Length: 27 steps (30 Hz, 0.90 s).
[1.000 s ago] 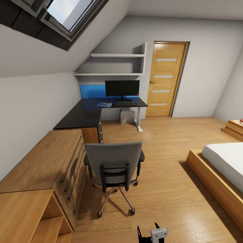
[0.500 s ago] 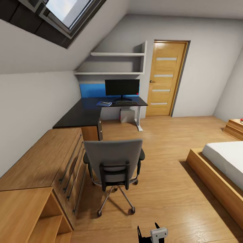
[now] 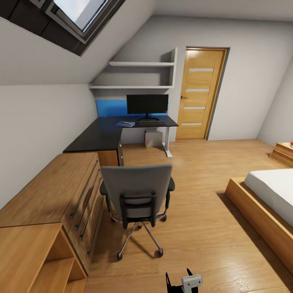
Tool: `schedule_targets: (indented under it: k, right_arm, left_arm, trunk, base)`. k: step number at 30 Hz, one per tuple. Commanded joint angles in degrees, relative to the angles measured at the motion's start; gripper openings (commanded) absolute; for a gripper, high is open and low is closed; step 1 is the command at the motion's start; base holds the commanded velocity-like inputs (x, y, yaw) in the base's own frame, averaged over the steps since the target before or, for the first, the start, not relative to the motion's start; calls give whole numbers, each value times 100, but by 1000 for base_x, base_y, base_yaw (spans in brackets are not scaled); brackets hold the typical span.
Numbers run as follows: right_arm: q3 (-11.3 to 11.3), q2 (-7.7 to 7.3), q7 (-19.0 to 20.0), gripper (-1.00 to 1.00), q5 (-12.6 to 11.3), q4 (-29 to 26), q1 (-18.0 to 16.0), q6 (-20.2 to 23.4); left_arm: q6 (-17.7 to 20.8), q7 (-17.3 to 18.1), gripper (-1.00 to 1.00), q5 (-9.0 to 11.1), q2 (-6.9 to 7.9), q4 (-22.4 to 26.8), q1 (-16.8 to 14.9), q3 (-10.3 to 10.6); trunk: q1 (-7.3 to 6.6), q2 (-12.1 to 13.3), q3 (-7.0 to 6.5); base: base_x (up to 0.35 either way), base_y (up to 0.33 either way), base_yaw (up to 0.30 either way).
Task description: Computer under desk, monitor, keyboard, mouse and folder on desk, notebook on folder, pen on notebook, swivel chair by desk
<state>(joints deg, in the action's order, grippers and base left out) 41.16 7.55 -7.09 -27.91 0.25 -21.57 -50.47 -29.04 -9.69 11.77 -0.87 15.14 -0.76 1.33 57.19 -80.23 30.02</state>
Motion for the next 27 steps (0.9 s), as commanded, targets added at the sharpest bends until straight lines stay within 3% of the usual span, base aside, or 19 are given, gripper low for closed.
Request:
schedule_targets:
  k: [1, 27]
  right_arm:
    - [50, 2, -58, 100, 5, 2, -4, -6]
    - [50, 1, -63, 100, 10, 1, -5, -6]
  left_arm:
    - [-19, -15, 100, 27, 0, -2, -3, 16]
    - [-23, -15, 100, 27, -1, -2, -3, 16]
  trunk:
    - [22, -45, 24]
    - [593, -1087, 491]
  base:
    - [0, 0, 0]
    - [0, 0, 0]
